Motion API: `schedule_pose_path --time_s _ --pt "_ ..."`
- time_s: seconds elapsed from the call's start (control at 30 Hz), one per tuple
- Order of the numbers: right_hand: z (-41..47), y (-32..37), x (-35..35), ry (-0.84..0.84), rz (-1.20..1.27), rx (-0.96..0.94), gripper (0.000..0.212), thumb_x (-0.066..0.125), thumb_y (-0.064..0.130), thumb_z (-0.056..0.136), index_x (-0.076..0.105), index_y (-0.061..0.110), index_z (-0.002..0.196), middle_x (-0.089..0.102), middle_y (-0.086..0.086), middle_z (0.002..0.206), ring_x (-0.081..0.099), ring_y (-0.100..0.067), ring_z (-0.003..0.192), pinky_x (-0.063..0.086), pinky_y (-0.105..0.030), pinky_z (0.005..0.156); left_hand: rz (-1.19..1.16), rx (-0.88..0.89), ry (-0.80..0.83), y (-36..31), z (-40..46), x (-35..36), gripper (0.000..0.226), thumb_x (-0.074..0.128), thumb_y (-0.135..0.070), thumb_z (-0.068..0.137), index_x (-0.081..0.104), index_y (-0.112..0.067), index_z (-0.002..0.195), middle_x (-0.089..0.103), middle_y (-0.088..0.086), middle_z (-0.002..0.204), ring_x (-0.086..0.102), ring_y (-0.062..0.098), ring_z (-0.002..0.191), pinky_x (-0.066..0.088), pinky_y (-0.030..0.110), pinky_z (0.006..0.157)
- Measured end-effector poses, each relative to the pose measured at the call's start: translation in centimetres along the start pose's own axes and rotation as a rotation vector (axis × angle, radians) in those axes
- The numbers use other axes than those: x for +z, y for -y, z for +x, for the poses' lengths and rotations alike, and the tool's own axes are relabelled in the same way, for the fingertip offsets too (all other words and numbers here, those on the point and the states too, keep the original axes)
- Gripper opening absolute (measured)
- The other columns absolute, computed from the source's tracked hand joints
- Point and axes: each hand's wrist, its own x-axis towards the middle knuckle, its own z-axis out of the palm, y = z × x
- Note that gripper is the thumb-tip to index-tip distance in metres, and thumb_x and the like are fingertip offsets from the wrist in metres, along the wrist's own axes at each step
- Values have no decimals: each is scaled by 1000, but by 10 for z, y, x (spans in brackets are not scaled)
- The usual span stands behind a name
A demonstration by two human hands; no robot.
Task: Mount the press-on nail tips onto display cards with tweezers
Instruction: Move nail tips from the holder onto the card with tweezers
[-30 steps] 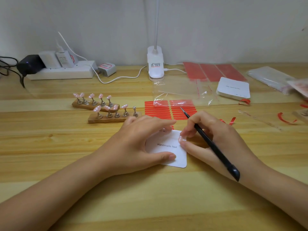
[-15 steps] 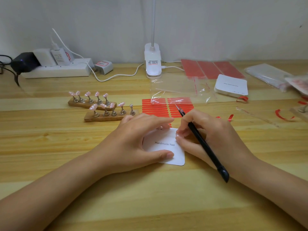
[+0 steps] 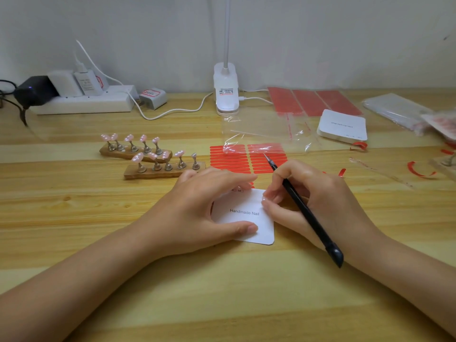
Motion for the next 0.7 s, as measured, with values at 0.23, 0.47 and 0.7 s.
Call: schedule_pose_path --time_s 0.23,0.47,0.7 --pt "-1 -1 0 9 17 -1 29 76 4 71 53 19 78 67 1 70 64 -7 66 51 -23 65 -9 -3 -8 1 0 1 58 49 -69 66 37 -52 121 50 -32 116 41 -11 113 22 24 100" --pt "-1 -2 -2 46 42 3 26 75 9 75 54 24 79 65 2 72 64 -13 67 50 -35 65 -18 -8 -7 0 0 0 61 50 -68 66 38 -50 123 51 -32 115 42 -10 113 26 30 100" --pt "-2 2 -5 25 145 98 24 72 8 75 54 25 79 65 4 79 62 -12 68 50 -16 67 -5 -7 0 0 0 1 57 49 -70 65 36 -53 119 51 -33 116 40 -12 113 22 25 100"
